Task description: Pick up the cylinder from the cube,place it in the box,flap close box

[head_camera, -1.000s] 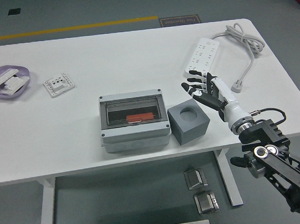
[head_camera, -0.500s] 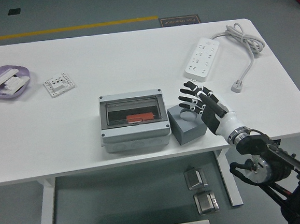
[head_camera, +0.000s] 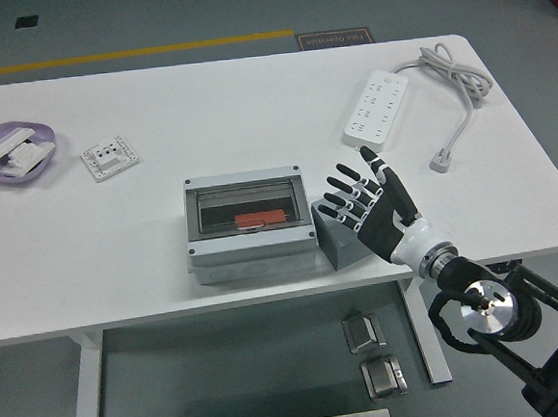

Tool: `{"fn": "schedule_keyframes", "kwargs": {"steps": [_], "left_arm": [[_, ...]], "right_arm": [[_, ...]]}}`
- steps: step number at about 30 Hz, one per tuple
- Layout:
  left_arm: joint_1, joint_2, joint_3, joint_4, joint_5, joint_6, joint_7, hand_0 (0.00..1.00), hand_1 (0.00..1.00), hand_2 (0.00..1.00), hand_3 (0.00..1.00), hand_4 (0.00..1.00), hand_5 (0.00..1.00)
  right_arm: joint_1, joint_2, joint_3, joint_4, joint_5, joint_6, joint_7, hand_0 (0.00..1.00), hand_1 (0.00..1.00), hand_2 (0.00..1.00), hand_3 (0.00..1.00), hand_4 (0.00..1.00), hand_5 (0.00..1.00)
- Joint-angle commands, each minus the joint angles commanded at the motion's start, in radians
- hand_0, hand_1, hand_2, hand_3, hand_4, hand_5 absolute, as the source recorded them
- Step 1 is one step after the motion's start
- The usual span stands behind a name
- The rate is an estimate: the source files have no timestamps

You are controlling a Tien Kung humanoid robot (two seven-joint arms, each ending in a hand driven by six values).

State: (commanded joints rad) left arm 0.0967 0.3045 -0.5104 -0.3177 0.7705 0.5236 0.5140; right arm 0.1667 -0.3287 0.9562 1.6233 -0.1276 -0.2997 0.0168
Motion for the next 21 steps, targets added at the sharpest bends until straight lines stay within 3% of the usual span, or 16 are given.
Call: {"fn": "schedule_keyframes", "kwargs": {"steps": [3,4,9,10,15,16,21], "left_arm": [[0.000,-0.001,0.000,0.000,0.000,0.001,-0.001,0.642,0.403,0.438,0.575,0.596,0.197],[0.000,-0.001,0.000,0.000,0.000,0.001,-0.001,0.610,0.340,0.400,0.571,0.596,0.201],[0.000,-0.001,-0.002,0.001,0.005,0.003,0.002,0.610,0.340,0.400,0.571,0.596,0.201],[0.000,-0.001,-0.003,0.001,0.006,0.003,0.003,0.557,0.334,0.407,0.571,0.601,0.206],[-0.001,-0.002,-0.006,0.000,0.007,0.006,-0.001,0.557,0.334,0.407,0.571,0.601,0.206],[-0.001,-0.003,-0.007,0.000,0.006,0.007,-0.002,0.532,0.343,0.412,0.571,0.615,0.220],[-0.001,-0.006,-0.008,0.001,0.005,0.011,-0.009,0.532,0.343,0.412,0.571,0.615,0.220]], "right_arm": [[0.001,0.000,0.000,0.004,0.021,0.001,-0.002,0.491,0.391,0.506,0.613,0.864,0.573],[0.001,0.001,0.000,0.004,0.027,0.001,-0.003,0.491,0.381,0.492,0.613,0.857,0.566],[-0.002,0.001,0.003,-0.001,0.055,0.000,-0.001,0.491,0.381,0.492,0.613,0.857,0.566],[-0.002,0.001,0.004,-0.002,0.057,-0.001,-0.001,0.412,0.309,0.440,0.610,0.857,0.562],[-0.005,-0.001,0.018,-0.003,0.057,-0.003,-0.004,0.412,0.309,0.440,0.610,0.857,0.562],[-0.005,-0.001,0.022,-0.003,0.056,-0.003,-0.005,0.301,0.263,0.378,0.580,0.868,0.593],[-0.008,-0.005,0.053,-0.001,0.049,-0.002,-0.013,0.301,0.263,0.378,0.580,0.868,0.593]]}}
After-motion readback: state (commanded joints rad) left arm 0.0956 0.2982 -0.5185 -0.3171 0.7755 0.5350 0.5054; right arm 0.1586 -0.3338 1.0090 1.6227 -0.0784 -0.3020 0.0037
